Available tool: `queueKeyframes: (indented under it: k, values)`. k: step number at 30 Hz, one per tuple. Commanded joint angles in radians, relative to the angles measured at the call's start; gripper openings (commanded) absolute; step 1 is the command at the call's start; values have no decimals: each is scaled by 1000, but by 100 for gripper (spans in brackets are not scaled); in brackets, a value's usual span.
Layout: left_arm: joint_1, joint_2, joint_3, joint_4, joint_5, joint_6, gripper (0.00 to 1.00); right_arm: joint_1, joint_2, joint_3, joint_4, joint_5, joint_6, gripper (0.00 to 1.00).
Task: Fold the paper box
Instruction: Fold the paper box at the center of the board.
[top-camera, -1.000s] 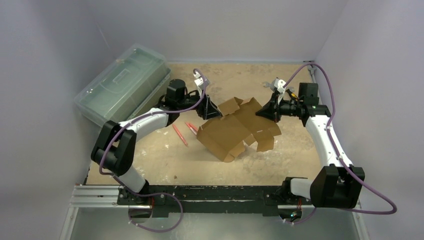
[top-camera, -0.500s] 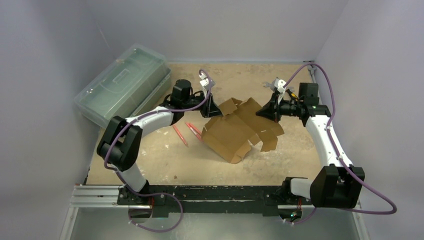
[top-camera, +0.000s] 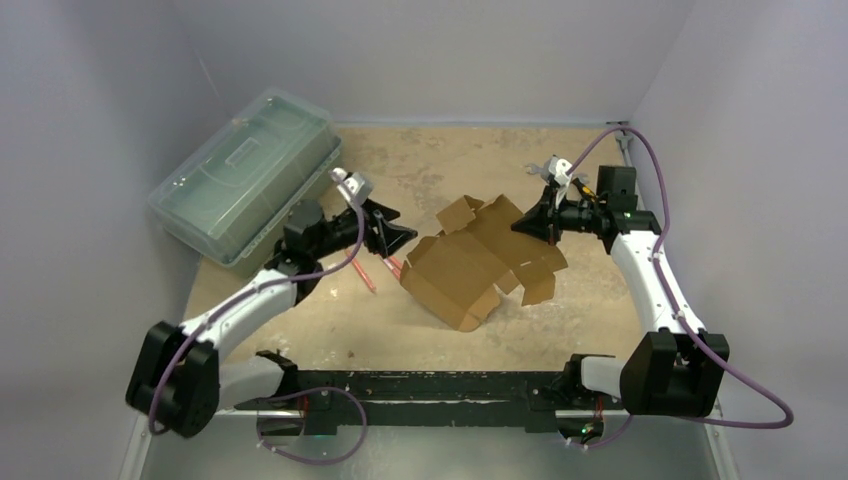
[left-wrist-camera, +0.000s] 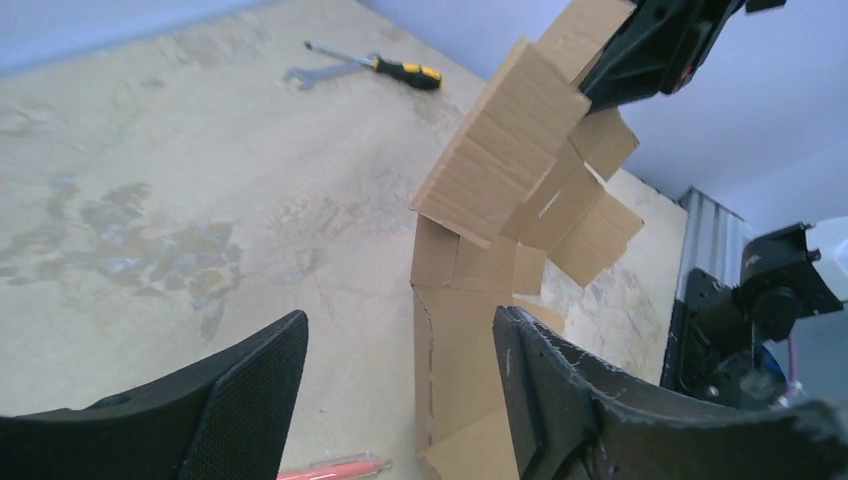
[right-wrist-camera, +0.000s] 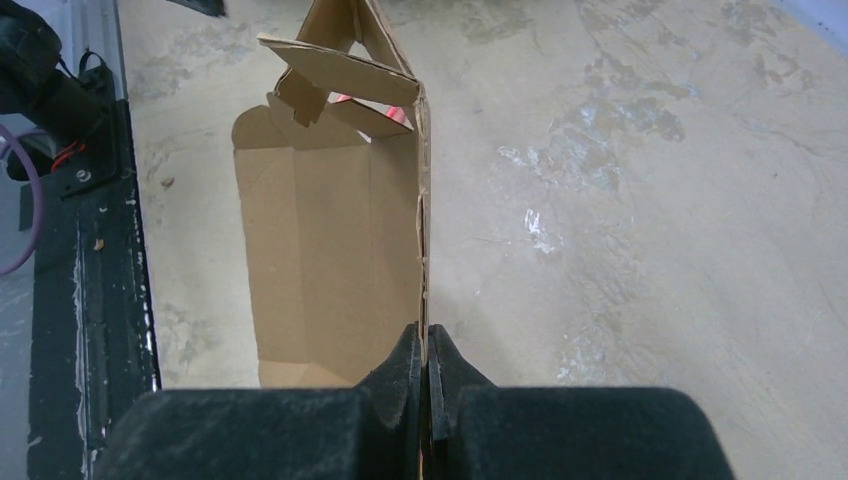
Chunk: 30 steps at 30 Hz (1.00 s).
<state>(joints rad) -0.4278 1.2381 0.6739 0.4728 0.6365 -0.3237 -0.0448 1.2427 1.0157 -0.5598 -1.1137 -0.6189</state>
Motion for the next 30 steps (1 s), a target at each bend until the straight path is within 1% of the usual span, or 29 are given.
queueKeyframes:
  k: [1,2,4,6,9,10,13,17,19,21,23,25,27,30]
  values:
    - [-26,-168,-133,219,-185,-29,70,3,-8,-8,39,3,30,0]
    - [-59,-197,-138,209,-224,-4,73,3,-7,-10,43,5,33,0]
    - [-168,-234,-119,157,-353,102,80,3,-5,-13,52,6,43,0]
    - [-277,-238,-84,91,-515,205,82,3,-3,-14,58,8,52,0]
    - [-369,-222,-62,73,-666,301,84,3,-6,-17,62,10,57,0]
    - [-382,-215,-59,79,-692,316,84,3,-6,-17,64,10,59,0]
    - [-392,-175,-34,89,-702,372,84,3,-6,-20,68,8,62,0]
    - [-392,-77,70,43,-691,362,81,3,1,-20,68,4,64,0]
    - [-409,-37,89,60,-681,343,86,3,0,-20,67,7,64,0]
    - [-462,-15,73,113,-717,372,90,3,-2,-19,67,9,64,0]
    - [-537,-1,59,149,-828,426,93,3,1,-20,67,9,64,0]
    - [-608,15,57,169,-970,491,97,3,4,-20,68,8,64,0]
    - [-662,38,55,215,-1094,538,99,3,7,-20,67,6,62,0]
    - [-711,104,79,273,-1254,621,99,3,12,-19,66,3,62,0]
